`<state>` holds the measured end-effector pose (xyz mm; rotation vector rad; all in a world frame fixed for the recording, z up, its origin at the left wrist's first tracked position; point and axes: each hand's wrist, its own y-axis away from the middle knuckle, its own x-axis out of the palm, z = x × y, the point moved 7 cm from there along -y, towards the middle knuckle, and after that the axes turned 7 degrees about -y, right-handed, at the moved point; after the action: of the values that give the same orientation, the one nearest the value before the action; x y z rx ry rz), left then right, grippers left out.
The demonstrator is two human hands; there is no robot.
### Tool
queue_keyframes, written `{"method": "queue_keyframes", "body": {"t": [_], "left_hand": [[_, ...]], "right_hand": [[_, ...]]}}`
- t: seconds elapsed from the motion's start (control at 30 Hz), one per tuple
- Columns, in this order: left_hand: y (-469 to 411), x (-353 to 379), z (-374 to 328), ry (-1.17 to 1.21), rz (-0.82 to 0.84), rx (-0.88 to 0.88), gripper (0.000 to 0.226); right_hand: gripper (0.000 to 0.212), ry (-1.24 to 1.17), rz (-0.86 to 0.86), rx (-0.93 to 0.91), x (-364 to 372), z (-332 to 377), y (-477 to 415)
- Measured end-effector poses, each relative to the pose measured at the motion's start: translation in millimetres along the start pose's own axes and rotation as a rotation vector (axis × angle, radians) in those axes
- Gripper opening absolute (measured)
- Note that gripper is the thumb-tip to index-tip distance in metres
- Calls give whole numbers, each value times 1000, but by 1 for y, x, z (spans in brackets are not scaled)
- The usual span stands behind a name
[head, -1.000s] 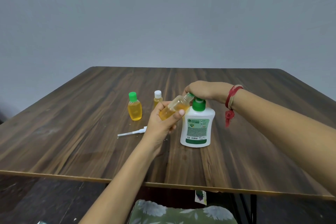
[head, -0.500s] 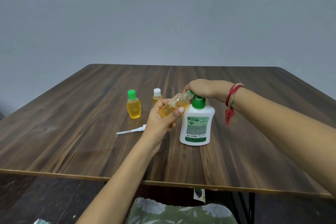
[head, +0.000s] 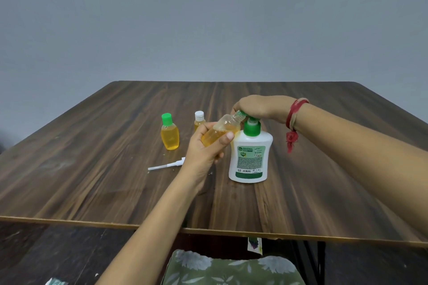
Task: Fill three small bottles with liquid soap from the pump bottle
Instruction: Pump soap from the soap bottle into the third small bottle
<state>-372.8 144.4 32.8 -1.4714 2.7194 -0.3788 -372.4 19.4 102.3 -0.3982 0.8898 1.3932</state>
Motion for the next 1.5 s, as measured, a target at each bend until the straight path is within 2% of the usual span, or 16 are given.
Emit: {"method": "queue_keyframes", "body": {"t": [0.13,0.33,0.5,1.1,1.5], "left_hand": [[2,1,2,7,4,-8,50],[-1,2,2,2,6,-5,53],[0,2,3,29,7,-9,57],[0,2,6,27,2,-29,61],[1,1,4,23,9,-22,53]], "right_hand": [[37,15,9,32,3,-2,2],[40,4,-20,8,-1,-2,1],[32,6,5,1,2,2,3],[37,-3,-10,13,1,-2,0],[33,17,-4,10,2,-4,2]]}}
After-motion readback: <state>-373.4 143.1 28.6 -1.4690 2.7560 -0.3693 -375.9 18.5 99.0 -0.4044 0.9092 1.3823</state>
